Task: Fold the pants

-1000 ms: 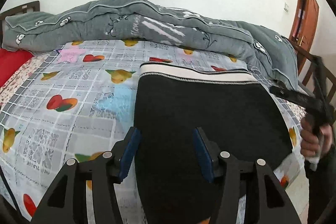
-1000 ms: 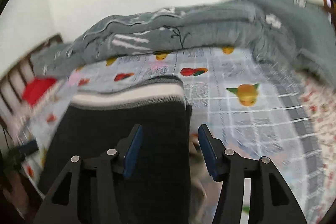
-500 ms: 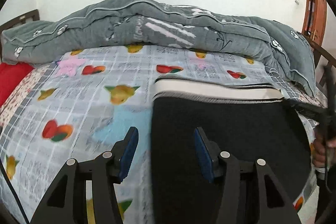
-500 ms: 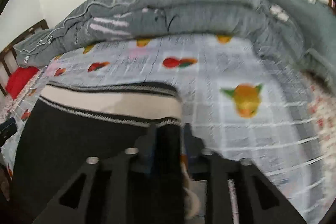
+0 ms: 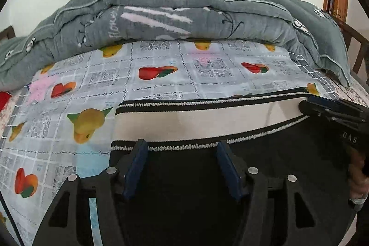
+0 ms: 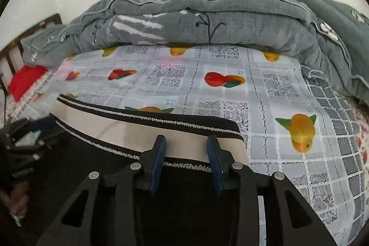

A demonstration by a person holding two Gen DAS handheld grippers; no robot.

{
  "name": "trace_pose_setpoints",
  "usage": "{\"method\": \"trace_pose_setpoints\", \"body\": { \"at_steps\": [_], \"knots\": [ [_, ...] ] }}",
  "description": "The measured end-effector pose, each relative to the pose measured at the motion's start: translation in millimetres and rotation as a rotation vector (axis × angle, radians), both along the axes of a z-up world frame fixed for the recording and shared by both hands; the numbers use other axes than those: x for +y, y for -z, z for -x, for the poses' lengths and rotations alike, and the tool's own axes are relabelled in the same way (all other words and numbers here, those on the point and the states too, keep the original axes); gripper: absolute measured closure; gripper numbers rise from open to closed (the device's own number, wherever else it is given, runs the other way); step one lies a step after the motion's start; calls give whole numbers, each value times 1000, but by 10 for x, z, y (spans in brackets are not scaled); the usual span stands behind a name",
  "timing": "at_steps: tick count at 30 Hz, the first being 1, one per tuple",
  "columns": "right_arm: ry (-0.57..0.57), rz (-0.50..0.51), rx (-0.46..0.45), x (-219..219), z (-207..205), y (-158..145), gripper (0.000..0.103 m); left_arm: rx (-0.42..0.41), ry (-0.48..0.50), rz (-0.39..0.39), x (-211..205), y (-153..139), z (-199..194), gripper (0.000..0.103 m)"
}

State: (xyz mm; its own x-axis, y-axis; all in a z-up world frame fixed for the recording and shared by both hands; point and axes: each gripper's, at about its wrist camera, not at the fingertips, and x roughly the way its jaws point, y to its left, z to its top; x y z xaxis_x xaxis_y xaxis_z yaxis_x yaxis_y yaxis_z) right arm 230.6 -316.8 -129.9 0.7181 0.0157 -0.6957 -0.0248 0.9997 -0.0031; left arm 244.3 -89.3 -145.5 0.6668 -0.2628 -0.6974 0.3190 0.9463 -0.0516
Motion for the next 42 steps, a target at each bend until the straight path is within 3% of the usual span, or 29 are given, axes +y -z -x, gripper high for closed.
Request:
{"method": "trace_pose_setpoints", "body": {
  "at_steps": [17,42],
  "knots": [
    [-5,62,7,296,-595,48,63,0,-41,-36,134,43,-568,42],
    [15,79,-22,383,-781,82,63,-5,-37,-16,195,102,-806,37]
  ]
}}
